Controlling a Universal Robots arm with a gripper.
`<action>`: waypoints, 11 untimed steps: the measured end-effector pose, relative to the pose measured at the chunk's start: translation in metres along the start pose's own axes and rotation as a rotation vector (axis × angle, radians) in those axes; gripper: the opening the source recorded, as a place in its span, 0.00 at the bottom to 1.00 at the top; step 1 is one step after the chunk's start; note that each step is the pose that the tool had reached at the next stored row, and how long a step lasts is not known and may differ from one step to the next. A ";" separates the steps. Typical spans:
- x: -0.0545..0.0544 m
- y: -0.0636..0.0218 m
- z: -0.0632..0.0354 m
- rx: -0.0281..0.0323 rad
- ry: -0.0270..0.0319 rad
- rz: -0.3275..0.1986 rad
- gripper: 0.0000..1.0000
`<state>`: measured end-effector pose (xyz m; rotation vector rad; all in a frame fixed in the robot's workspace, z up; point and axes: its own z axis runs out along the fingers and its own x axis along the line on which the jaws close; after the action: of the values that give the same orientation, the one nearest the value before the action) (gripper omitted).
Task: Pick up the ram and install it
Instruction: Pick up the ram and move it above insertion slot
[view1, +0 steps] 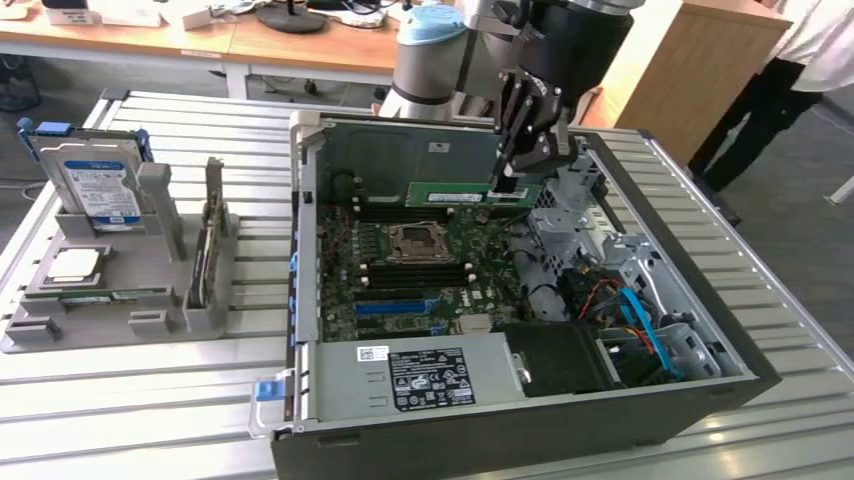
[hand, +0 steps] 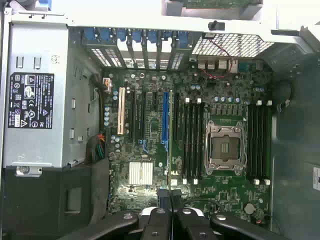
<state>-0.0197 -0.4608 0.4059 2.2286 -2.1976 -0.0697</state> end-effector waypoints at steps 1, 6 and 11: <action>0.000 0.0000 0.0000 0.0000 0.0000 0.000 0.12; 0.000 0.0000 0.0000 0.0000 0.0000 0.000 0.12; 0.000 0.0004 0.0000 0.0001 0.0000 0.000 0.12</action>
<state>-0.0202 -0.4607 0.4059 2.2285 -2.1978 -0.0696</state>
